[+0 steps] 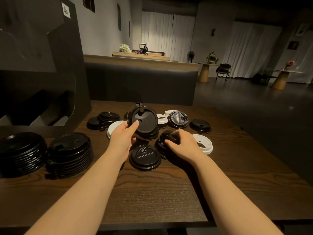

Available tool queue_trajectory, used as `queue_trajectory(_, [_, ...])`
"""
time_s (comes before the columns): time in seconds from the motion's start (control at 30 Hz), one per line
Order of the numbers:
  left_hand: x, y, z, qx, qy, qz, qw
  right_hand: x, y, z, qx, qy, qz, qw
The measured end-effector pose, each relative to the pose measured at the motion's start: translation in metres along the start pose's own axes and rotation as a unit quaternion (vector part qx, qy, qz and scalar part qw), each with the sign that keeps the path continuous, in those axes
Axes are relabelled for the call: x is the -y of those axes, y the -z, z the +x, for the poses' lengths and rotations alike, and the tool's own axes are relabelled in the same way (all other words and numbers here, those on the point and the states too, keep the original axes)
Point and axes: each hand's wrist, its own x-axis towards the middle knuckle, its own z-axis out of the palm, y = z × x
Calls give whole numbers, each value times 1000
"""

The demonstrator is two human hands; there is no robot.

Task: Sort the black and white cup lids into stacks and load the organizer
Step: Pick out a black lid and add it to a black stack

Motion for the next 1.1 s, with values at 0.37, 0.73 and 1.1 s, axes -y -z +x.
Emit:
queue_trajectory(0.37, [-3, -5, -8, 67, 25, -98, 993, 11, 11, -15, -144, 15, 192, 971])
queue_trajectory(0.73, [1, -17, -24, 166, -32, 97, 981, 28, -5, -24, -78, -26, 420, 904])
queue_trajectory(1.1, [2, -17, -32, 219, -108, 165, 956, 22, -8, -22, -56, -51, 488, 870])
